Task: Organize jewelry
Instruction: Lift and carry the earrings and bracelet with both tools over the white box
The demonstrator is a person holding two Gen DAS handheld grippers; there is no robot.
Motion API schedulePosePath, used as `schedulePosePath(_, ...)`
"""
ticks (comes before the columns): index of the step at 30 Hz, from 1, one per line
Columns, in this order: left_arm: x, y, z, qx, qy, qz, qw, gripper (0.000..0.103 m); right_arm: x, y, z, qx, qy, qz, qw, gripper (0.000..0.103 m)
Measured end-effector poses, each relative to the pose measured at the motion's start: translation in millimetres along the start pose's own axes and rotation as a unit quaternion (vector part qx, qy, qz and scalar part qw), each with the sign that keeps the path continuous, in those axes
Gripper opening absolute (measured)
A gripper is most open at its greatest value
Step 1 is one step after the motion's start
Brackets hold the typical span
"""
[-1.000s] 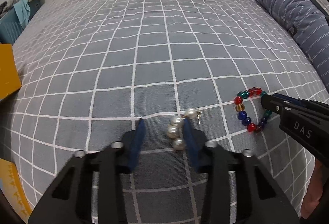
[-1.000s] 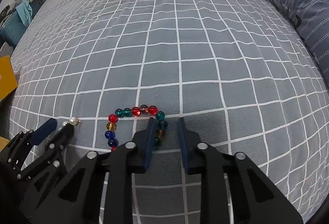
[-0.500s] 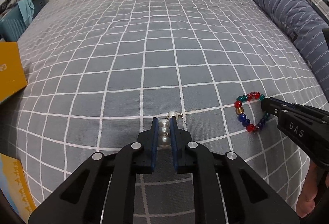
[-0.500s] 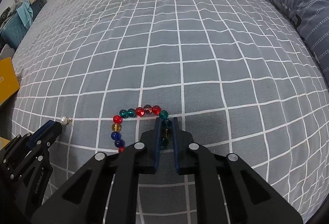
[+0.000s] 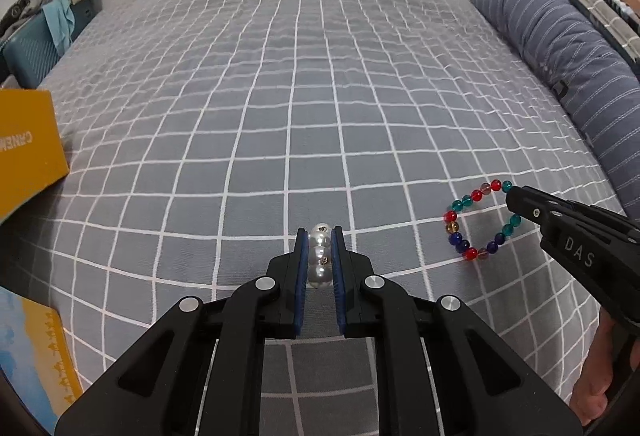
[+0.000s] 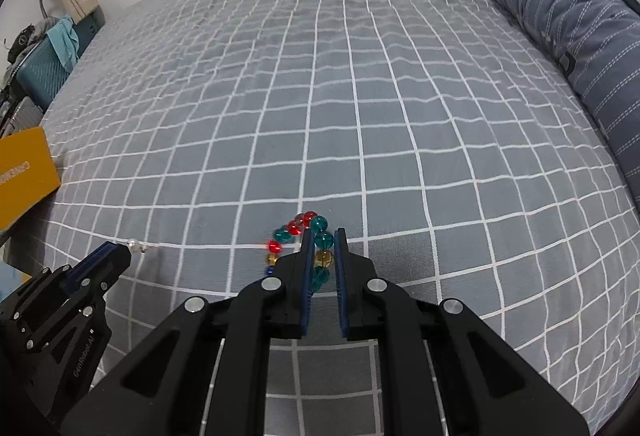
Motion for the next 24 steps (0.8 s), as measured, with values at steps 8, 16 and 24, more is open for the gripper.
schedulePosePath(8,-23,-10,2,-0.004,0.003,-0.019,0.9998,0.011,-29,-11,4,-0.004,-0.002,-0.031,1.0,0.009)
schedulePosePath(16,-53,-16,6,-0.008,0.007,-0.038,0.9992,0.011,-53,-13,8,-0.001,-0.008,-0.05,0.999,0.009)
schedulePosePath(24,-77,-13,15,-0.016,0.006,-0.046,0.9988,0.011,-77,-3,16,0.0,-0.008,-0.062,0.998,0.009)
Point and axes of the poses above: each gripper's, at about its wrist camera, not at the fingertips, and x roughly the way its jaws point, z to its left, y to its underside, the point moved 5 cm from there along x, roughly the way its jaws point, and after that the axes turned 13 degrees about -z, right-handed, at the moved point
